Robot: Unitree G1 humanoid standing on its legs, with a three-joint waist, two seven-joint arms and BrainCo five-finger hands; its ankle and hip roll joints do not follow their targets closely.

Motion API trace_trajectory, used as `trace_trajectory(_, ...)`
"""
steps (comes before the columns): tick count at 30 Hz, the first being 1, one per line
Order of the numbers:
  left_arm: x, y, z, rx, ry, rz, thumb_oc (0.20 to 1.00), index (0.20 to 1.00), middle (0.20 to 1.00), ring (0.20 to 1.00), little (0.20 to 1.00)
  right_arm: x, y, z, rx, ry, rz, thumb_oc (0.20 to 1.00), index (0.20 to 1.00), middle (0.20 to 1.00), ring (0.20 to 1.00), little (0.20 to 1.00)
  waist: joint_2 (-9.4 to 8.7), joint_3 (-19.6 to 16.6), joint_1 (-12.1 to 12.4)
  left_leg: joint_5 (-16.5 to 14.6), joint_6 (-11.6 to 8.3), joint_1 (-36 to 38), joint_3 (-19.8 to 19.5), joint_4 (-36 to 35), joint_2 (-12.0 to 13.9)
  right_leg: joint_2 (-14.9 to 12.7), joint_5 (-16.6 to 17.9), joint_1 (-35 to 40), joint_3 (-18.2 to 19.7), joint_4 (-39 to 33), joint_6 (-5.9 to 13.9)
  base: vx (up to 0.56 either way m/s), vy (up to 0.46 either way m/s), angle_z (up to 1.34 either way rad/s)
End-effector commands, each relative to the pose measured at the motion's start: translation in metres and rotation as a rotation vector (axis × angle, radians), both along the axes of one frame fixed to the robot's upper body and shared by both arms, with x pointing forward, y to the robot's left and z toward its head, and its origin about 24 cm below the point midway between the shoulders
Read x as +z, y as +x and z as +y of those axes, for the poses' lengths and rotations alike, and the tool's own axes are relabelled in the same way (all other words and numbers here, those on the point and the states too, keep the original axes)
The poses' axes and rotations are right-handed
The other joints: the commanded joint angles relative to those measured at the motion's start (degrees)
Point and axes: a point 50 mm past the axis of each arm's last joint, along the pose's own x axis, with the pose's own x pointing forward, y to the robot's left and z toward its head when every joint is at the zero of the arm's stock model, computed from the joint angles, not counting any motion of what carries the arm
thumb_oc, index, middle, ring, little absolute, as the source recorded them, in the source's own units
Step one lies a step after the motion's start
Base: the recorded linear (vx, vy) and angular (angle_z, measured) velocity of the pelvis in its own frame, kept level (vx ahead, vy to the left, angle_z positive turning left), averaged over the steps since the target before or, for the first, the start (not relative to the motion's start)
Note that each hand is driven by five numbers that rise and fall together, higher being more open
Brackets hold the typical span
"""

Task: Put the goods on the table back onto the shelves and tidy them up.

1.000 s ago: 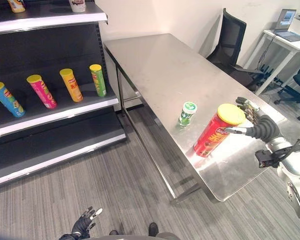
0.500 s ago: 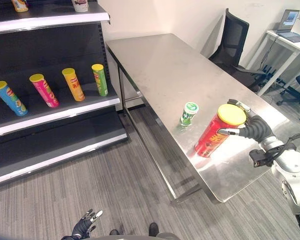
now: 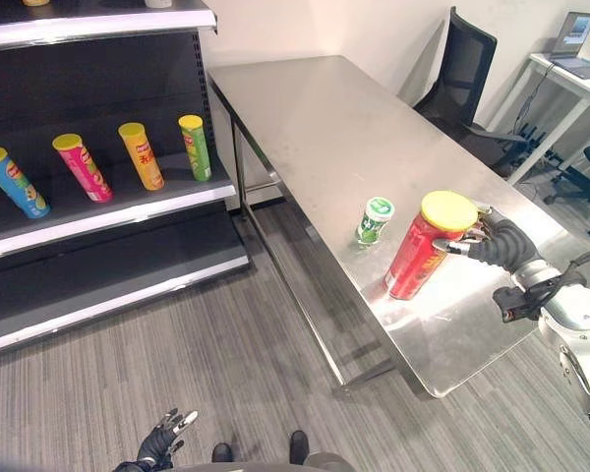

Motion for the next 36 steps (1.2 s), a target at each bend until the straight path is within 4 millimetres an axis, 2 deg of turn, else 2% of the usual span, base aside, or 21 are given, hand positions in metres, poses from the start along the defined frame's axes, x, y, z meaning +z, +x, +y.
trace_trajectory(1, 0.006, 0.017, -0.001, -0.025, 0.011, -0.067, 1.0, 1.0, 1.0, 1.0, 1.0, 0.027, 0.01, 0.003, 0.016, -0.06, -0.082, 0.2, 0.2, 0.2, 0.2, 0.2, 0.49, -0.4, 2.6, -2.0, -1.0, 1.5, -0.3, 0.4, 2.9, -2.1, 2.6, -1.0, -0.4, 0.1, -0.09, 0.0, 0.0, 0.0)
trace_trajectory(6, 0.006, 0.017, -0.006, -0.017, -0.007, -0.072, 1.0, 1.0, 1.0, 1.0, 1.0, 0.037, 0.015, 0.017, 0.049, -0.06, -0.148, 0.2, 0.2, 0.2, 0.2, 0.2, 1.53, -0.7, 2.3, -1.2, -0.86, 1.6, -0.1, 0.4, 2.9, -2.2, 3.0, -0.9, -0.5, 0.1, 0.05, 0.0, -0.002, 0.01)
trace_trajectory(11, 0.007, 0.021, -0.009, -0.003, -0.016, -0.085, 1.0, 1.0, 1.0, 1.0, 1.0, 0.081, 0.014, 0.054, 0.148, -0.03, -0.4, 0.2, 0.2, 0.2, 0.2, 0.2, 2.58, -2.3, 1.7, -0.5, -0.69, 1.5, -0.2, 0.4, 3.2, -1.9, 2.9, -0.6, -0.6, 0.1, 0.35, -0.02, -0.04, 0.03)
trace_trajectory(13, 0.006, 0.02, -0.009, 0.0, -0.015, -0.084, 1.0, 1.0, 1.0, 1.0, 1.0, 0.087, 0.013, 0.059, 0.163, -0.019, -0.431, 0.2, 0.2, 0.2, 0.2, 0.2, 2.66, -2.4, 1.7, -0.4, -0.69, 1.4, -0.3, 0.4, 3.3, -1.8, 2.9, -0.6, -0.6, 0.1, 0.39, 0.0, -0.044, 0.12)
trace_trajectory(14, 0.006, 0.019, -0.009, 0.004, -0.017, -0.077, 1.0, 1.0, 1.0, 1.0, 1.0, 0.104, 0.008, 0.075, 0.215, 0.029, -0.538, 0.2, 0.2, 0.2, 0.2, 0.2, 2.93, -2.8, 1.9, 0.1, -0.64, 1.4, -0.6, 0.4, 3.4, -1.4, 2.9, -0.4, -0.4, 0.1, 0.54, 0.0, -0.062, 0.15)
trace_trajectory(17, 0.005, 0.016, -0.009, 0.004, -0.017, -0.067, 1.0, 1.0, 1.0, 1.0, 1.0, 0.117, 0.006, 0.096, 0.287, 0.066, -0.618, 0.2, 0.2, 0.2, 0.2, 0.2, 3.11, -3.3, 2.5, 0.8, -0.65, 1.2, -1.1, 0.4, 3.6, -1.0, 2.6, -0.3, -0.3, 0.1, 0.71, 0.0, -0.057, 0.05)
trace_trajectory(18, 0.005, 0.016, -0.009, 0.005, -0.018, -0.068, 1.0, 1.0, 1.0, 1.0, 1.0, 0.117, 0.006, 0.096, 0.289, 0.065, -0.618, 0.2, 0.2, 0.2, 0.2, 0.2, 3.16, -3.3, 2.4, 0.8, -0.65, 1.2, -1.1, 0.4, 3.6, -1.0, 2.6, -0.4, -0.3, 0.1, 0.71, 0.0, -0.051, 0.03)
trace_trajectory(20, 0.005, 0.018, -0.01, 0.005, -0.021, -0.071, 1.0, 1.0, 1.0, 1.0, 1.0, 0.129, 0.003, 0.126, 0.407, 0.082, -0.675, 0.2, 0.2, 0.2, 0.2, 0.2, 3.19, -2.9, 3.6, 1.7, -0.56, 0.8, -1.8, 0.4, 4.1, -0.4, 2.3, -0.3, -0.1, 0.1, 1.0, -0.01, -0.083, 0.07)
trace_trajectory(21, 0.005, 0.018, -0.011, 0.007, -0.022, -0.071, 1.0, 1.0, 1.0, 1.0, 1.0, 0.129, 0.003, 0.126, 0.409, 0.081, -0.676, 0.2, 0.2, 0.2, 0.2, 0.2, 3.27, -2.9, 3.5, 1.7, -0.56, 0.9, -1.8, 0.4, 4.1, -0.4, 2.3, -0.3, -0.1, 0.1, 1.0, -0.02, -0.108, 0.08)
trace_trajectory(23, 0.007, 0.02, -0.011, 0.013, -0.023, -0.085, 1.0, 1.0, 1.0, 1.0, 1.0, 0.132, 0.004, 0.144, 0.476, 0.039, -0.672, 0.2, 0.2, 0.2, 0.2, 0.2, 3.09, -2.1, 4.6, 2.3, -0.57, 0.6, -2.4, 0.8, 4.5, 0.1, 2.2, -0.2, 0.0, 0.1, 1.16, -0.02, -0.088, 0.18)
trace_trajectory(24, 0.007, 0.02, -0.011, 0.014, -0.024, -0.085, 1.0, 1.0, 1.0, 1.0, 1.0, 0.132, 0.004, 0.145, 0.478, 0.039, -0.672, 0.2, 0.2, 0.2, 0.2, 0.2, 3.15, -2.0, 4.5, 2.3, -0.58, 0.6, -2.5, 0.8, 4.6, 0.1, 2.2, -0.1, 0.0, 0.1, 1.16, -0.05, -0.091, 0.2)
trace_trajectory(25, 0.008, 0.021, -0.012, 0.015, -0.025, -0.096, 1.0, 1.0, 1.0, 1.0, 1.0, 0.136, 0.005, 0.156, 0.521, 0.028, -0.685, 0.2, 0.2, 0.2, 0.2, 0.2, 3.07, -1.2, 5.4, 2.6, -0.6, 0.0, -3.0, 2.0, 4.8, 0.5, 2.0, 0.1, 0.0, 0.1, 1.21, -0.04, -0.058, 0.22)
trace_trajectory(26, 0.008, 0.022, -0.012, 0.016, -0.026, -0.096, 1.0, 1.0, 1.0, 1.0, 1.0, 0.136, 0.005, 0.157, 0.522, 0.028, -0.685, 0.2, 0.2, 0.2, 0.2, 0.2, 3.12, -1.1, 5.2, 2.5, -0.6, 0.0, -3.0, 2.1, 4.8, 0.5, 2.0, 0.1, -0.1, 0.1, 1.21, -0.06, -0.083, 0.18)
trace_trajectory(29, 0.008, 0.02, -0.011, 0.037, -0.029, -0.097, 1.0, 1.0, 1.0, 1.0, 1.0, 0.141, 0.01, 0.175, 0.577, 0.034, -0.7, 0.2, 0.2, 0.2, 0.2, 0.2, 3.2, 0.4, 6.6, 2.2, -0.4, -0.6, -3.4, 2.3, 5.5, 0.7, 1.3, 1.0, -0.5, 0.1, 1.06, -0.07, -0.073, 0.27)
trace_trajectory(33, 0.004, 0.005, -0.01, 0.067, -0.034, -0.065, 1.0, 1.0, 1.0, 1.0, 1.0, 0.136, 0.012, 0.182, 0.604, 0.042, -0.685, 0.2, 0.2, 0.2, 0.2, 0.2, 2.93, -0.4, 7.4, 2.6, -0.09, -0.9, -3.8, 1.3, 5.6, 1.0, 1.8, 0.5, -0.1, 0.1, 0.96, -0.03, -0.036, 0.11)
trace_trajectory(36, 0.003, 0.001, -0.01, 0.076, -0.04, -0.054, 1.0, 1.0, 1.0, 1.0, 1.0, 0.138, 0.013, 0.186, 0.614, 0.034, -0.69, 0.2, 0.2, 0.2, 0.2, 0.2, 2.87, -0.2, 7.8, 2.3, -0.31, -0.8, -3.8, 2.2, 5.6, 1.0, 1.6, 0.8, -0.1, 0.1, 1.06, 0.0, -0.004, -0.03)
